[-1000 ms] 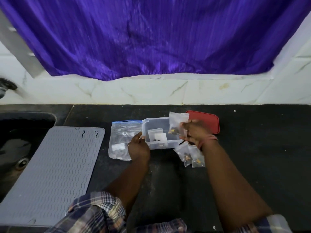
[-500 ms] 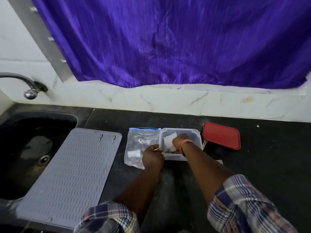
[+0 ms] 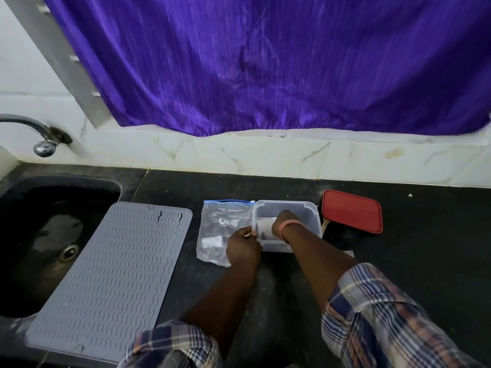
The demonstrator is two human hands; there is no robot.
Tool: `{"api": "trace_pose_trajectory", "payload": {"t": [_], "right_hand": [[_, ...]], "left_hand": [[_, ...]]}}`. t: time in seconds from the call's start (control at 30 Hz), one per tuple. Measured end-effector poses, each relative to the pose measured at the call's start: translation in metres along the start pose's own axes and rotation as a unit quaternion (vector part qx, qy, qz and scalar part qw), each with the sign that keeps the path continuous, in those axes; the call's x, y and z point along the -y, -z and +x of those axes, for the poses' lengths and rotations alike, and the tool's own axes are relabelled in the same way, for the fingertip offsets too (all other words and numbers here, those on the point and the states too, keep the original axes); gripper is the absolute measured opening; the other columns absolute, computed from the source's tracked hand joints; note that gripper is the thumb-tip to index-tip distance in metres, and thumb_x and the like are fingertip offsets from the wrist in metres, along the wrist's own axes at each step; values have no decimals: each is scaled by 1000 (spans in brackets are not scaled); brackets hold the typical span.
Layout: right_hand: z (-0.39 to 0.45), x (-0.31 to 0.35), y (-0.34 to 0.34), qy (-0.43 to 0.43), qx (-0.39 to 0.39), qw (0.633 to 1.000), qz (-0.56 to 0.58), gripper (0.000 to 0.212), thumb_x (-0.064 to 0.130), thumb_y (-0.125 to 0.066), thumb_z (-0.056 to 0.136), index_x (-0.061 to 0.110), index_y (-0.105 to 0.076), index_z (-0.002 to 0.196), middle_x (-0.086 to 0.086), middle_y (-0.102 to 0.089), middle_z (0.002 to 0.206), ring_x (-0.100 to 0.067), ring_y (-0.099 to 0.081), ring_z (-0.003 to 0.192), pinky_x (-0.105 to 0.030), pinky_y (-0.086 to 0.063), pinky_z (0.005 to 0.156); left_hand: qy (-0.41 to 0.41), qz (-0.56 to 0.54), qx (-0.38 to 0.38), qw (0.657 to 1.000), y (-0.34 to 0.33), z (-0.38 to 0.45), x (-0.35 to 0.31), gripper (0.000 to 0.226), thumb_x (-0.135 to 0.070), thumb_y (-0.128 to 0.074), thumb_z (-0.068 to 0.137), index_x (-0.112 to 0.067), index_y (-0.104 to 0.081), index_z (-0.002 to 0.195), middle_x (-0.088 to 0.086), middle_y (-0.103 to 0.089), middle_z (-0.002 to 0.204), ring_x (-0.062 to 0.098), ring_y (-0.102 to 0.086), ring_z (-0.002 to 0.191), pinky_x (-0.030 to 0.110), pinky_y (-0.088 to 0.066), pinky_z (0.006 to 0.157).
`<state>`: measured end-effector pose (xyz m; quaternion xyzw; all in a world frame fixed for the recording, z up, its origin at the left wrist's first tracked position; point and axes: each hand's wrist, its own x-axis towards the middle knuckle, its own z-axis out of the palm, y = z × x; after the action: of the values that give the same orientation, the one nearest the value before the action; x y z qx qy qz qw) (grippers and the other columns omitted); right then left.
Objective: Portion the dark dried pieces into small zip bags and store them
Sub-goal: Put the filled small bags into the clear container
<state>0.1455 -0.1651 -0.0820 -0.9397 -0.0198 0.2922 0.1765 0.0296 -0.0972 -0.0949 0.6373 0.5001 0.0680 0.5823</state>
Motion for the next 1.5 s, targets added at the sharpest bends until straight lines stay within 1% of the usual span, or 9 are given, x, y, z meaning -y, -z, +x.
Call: {"api": "trace_pose_trajectory", "payload": {"t": [0.2,0.4,0.6,0.8,1.0,1.17,1.37,1.43,1.5], "right_hand": [[-11,-6,7,47,-148,986,56,32,20,-56,95,5,-66,121,-16,-70,117,-34,-65,111,-38,-53,92],[-36,-84,15,73,-461,863,192,19,18,-49,94,8,-64,88,-9,-65,85,-24,-56,75,-33,-41,68],[-55,-188,-20,-199,-302,918,159,38,32,-55,91,13,-61,123,-20,-55,133,-40,-50,123,-49,-39,102],[-56,-204,-34,-226,-208,933,189,35,37,-59,89,24,-65,121,-12,-58,133,-36,-44,129,-53,-32,108],[-67,-199,-18,-121,-288,847,430,6,26,-65,81,22,-63,83,-4,-67,92,-29,-63,94,-40,-49,85],[-69,-158,37,20,-335,752,568,11,6,-66,89,6,-62,99,-9,-69,95,-22,-66,83,-31,-54,71],[-41,-81,43,42,-113,874,470,15,2,-68,84,4,-70,99,-15,-75,89,-25,-74,73,-40,-64,69],[-33,-58,45,40,-67,956,282,26,16,-70,81,3,-71,104,-16,-75,102,-30,-74,88,-42,-62,81],[-34,-39,49,31,-42,990,129,43,28,-68,85,2,-68,119,-13,-70,120,-29,-69,107,-36,-57,93]], "left_hand": [[8,-23,-12,1000,-6,1,4,17,-24,-65,95,-23,-75,108,6,-77,101,29,-73,95,48,-60,91],[-34,-24,-85,996,-9,-21,-2,26,-20,-62,97,-12,-69,121,11,-70,120,29,-64,111,27,-43,89],[-36,32,-117,992,-19,-34,-8,29,-21,-54,102,-12,-63,128,17,-62,133,33,-60,120,40,-46,102],[-27,15,-126,992,-26,-41,-8,29,-22,-53,103,-14,-61,129,17,-60,135,34,-58,121,43,-46,102],[-21,26,-126,991,-27,-40,-11,29,-21,-54,102,-15,-61,130,17,-60,135,35,-58,121,43,-47,103],[-38,23,-129,991,-25,-40,-15,32,-13,-56,99,-15,-62,130,18,-60,135,37,-58,122,42,-44,105],[-31,23,-101,994,-20,-35,-24,40,-9,-60,96,-19,-61,134,15,-58,139,34,-56,126,44,-48,107],[-35,39,-91,994,-19,-35,-27,41,-8,-60,96,-20,-61,135,15,-57,140,34,-55,127,43,-47,107],[-31,53,-87,994,-19,-35,-26,41,-9,-59,97,-21,-60,136,16,-54,141,34,-53,128,42,-45,107]]}}
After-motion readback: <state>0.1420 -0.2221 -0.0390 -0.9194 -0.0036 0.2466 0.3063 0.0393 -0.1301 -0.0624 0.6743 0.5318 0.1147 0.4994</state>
